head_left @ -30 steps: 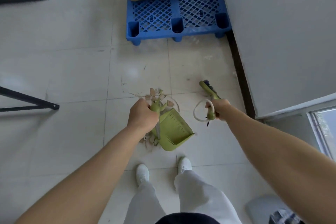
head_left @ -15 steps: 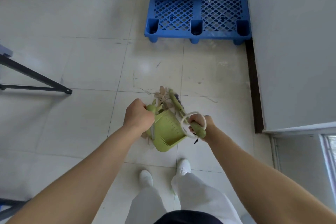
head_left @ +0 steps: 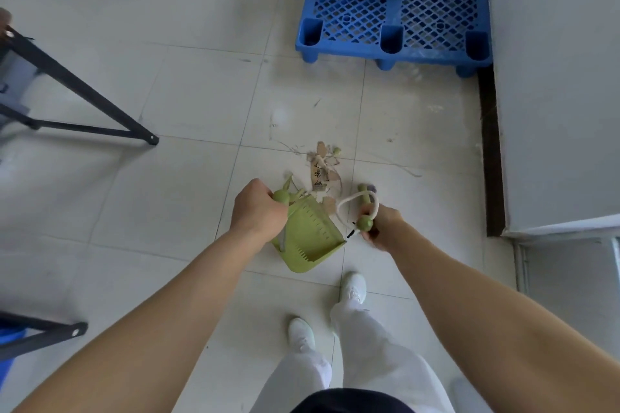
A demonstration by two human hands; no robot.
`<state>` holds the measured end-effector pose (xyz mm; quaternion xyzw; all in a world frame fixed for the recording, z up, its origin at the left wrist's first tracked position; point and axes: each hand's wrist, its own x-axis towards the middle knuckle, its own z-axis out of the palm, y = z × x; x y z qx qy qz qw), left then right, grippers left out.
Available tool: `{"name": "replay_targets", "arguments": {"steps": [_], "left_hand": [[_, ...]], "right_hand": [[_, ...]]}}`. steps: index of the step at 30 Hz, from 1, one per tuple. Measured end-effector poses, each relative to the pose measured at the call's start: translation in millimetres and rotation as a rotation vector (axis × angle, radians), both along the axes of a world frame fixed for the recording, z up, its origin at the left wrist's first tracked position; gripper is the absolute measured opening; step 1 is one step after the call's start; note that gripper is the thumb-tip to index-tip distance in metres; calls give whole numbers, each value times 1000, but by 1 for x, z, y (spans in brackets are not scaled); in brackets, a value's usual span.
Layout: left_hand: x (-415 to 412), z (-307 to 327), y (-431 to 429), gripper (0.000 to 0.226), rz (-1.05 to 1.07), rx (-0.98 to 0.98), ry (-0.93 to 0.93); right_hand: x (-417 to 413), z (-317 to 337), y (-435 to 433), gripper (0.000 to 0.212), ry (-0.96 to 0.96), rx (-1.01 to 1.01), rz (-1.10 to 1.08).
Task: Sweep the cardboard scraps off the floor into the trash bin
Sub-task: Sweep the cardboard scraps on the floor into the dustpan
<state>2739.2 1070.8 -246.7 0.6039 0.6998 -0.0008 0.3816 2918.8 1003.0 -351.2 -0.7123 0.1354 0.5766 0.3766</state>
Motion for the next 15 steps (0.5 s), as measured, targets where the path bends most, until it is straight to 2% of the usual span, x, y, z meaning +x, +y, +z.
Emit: {"name": "replay_targets", "arguments": {"steps": [4, 6, 8, 10, 12, 14, 15], "left_hand": [[-34, 0, -18, 17, 20, 0, -7], [-49, -1, -24, 19, 31, -3, -18], [-62, -1, -28, 15, 47, 3, -27], [-75, 1, -33, 12, 50, -2, -32], [-89, 3, -38, 10, 56, -4, -39], [-103, 5, -44, 10, 73, -3, -43], [-109, 6, -48, 13, 84, 2, -45]], "right_hand": [[-37, -2, -17, 10, -6, 68, -7], [-44, -6, -28, 22, -26, 91, -17], [-53, -9, -37, 7, -29, 75, -76], [-62, -5, -44, 13, -39, 94, -56], [-71, 6, -50, 6, -48, 111, -64], [-74, 4, -54, 18, -41, 134, -101], [-76, 1, -55, 16, -48, 114, -136]]}}
